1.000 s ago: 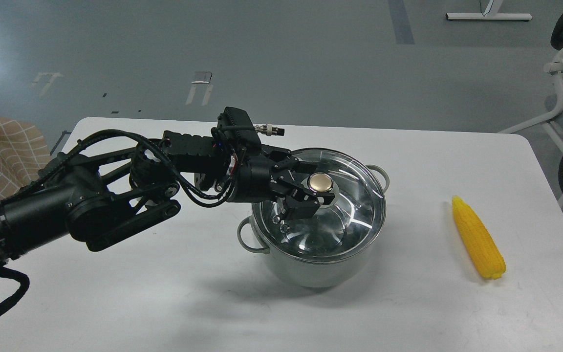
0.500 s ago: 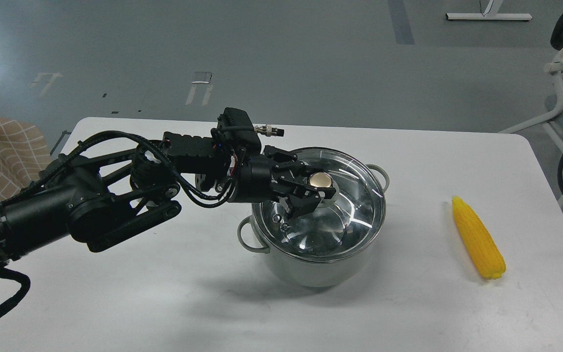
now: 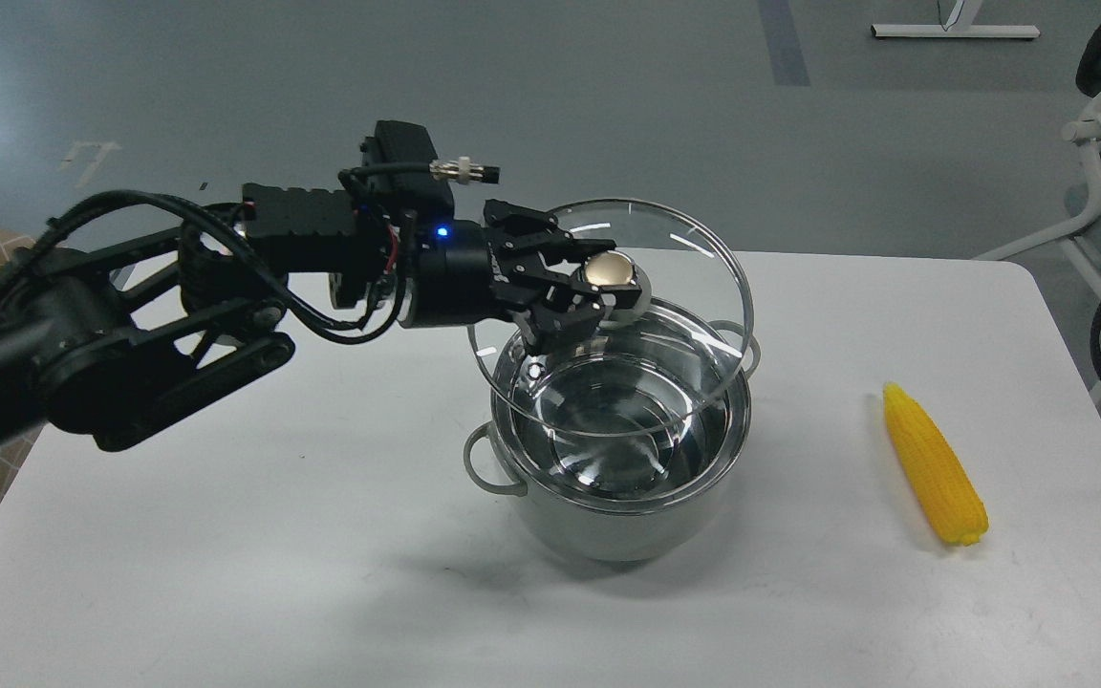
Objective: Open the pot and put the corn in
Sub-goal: 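Lift the glass lid off the pot with the left gripper, then lower the lid onto the table beside the pot and release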
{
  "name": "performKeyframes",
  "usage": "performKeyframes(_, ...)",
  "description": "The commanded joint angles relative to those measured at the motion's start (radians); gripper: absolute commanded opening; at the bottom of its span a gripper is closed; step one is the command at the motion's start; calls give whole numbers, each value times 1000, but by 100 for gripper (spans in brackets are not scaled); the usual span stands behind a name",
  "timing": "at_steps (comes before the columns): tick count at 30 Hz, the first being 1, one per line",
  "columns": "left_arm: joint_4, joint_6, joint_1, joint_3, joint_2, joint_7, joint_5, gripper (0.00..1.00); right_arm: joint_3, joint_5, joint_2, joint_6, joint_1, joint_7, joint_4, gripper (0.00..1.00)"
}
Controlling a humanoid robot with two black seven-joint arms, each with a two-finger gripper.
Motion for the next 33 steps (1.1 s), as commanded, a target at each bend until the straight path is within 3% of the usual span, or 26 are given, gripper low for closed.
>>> performKeyframes(1, -9, 4, 6, -31, 155, -39, -54, 38, -1, 0, 0, 0, -1, 0, -3, 100)
performKeyframes(3, -7, 10, 25, -17, 288, -56, -121, 38, -1, 0, 1, 0, -2, 0, -3, 100)
performKeyframes(5, -7, 21, 49, -11, 345, -56, -146, 38, -3, 0, 1, 0, -4, 0, -3, 100)
performKeyframes(9, 7, 139, 244, -8, 492, -56, -158, 38, -1, 0, 0, 0, -8, 0, -3, 100)
performKeyframes(12, 36, 200, 342, -8, 518, -56, -158, 38, -3, 0, 1, 0, -10, 0, -3, 100)
performKeyframes(20, 198, 311, 503, -8, 451, -55, -158, 38, -6, 0, 3, 0, -10, 0, 0, 100)
performKeyframes(26, 318, 332, 529, -6, 347, -56, -157, 38, -6, 0, 1, 0, -18, 0, 0, 100)
performKeyframes(33, 344, 361, 597, -6, 318, -58, -152, 38, -4, 0, 3, 0, -36, 0, 0, 100)
